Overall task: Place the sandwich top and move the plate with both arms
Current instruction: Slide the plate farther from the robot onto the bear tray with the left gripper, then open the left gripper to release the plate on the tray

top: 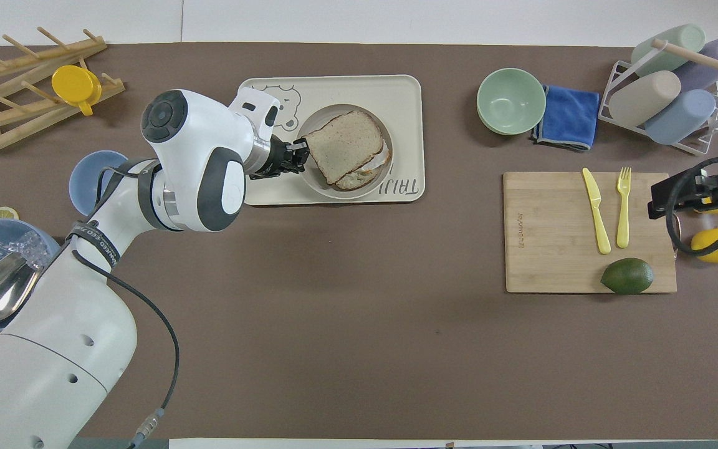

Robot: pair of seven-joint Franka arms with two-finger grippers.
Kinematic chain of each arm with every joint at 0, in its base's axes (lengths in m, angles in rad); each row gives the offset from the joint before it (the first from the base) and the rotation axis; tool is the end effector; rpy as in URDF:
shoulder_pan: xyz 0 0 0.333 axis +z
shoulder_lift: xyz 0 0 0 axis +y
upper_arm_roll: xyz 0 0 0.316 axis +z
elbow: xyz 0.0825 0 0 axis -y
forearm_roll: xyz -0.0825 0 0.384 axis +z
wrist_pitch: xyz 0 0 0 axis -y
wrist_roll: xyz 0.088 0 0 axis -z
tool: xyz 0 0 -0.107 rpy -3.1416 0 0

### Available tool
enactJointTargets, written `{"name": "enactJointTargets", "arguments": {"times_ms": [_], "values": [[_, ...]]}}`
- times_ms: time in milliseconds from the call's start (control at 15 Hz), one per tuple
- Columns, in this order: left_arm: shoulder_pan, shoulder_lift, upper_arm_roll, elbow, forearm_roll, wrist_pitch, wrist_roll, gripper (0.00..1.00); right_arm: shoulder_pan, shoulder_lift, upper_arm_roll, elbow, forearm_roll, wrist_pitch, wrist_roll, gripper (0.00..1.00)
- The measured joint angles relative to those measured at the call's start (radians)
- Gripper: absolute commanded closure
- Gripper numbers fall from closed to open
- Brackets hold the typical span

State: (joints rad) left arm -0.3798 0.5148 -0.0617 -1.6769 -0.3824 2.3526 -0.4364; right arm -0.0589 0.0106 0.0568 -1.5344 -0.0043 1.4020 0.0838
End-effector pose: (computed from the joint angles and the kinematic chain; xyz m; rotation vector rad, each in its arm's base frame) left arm 0.6259 -0.2959 0.3212 2.7615 0.3541 0.0078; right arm 0.5394 -0.0018 0.6220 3.1212 -0.1347 -0.2233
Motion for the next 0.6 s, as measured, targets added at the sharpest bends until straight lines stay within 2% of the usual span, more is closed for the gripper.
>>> {"name": "enactJointTargets", "arguments": {"times_ms": [200, 267, 333, 400, 600], "values": [[0.0, 0.001, 0.001, 0.0, 0.0, 0.014, 0.001, 1.0, 0.0, 0.0, 0.0, 0.0, 0.0, 0.0, 0.0, 0.0], [0.0, 0.002, 0.002, 0.0, 0.0, 0.015, 0.002, 0.8, 0.0, 0.0, 0.0, 0.0, 0.0, 0.0, 0.0, 0.0], [0.0, 0.002, 0.002, 0.0, 0.0, 0.017, 0.004, 0.43, 0.0, 0.0, 0.0, 0.0, 0.0, 0.0, 0.0, 0.0], [0.001, 0.002, 0.003, 0.0, 0.0, 0.023, 0.008, 0.0, 0.0, 0.0, 0.0, 0.0, 0.0, 0.0, 0.0, 0.0], [0.005, 0.002, 0.004, 0.001, 0.0, 0.027, 0.029, 0.0, 0.0, 0.0, 0.0, 0.0, 0.0, 0.0, 0.0, 0.0]]}}
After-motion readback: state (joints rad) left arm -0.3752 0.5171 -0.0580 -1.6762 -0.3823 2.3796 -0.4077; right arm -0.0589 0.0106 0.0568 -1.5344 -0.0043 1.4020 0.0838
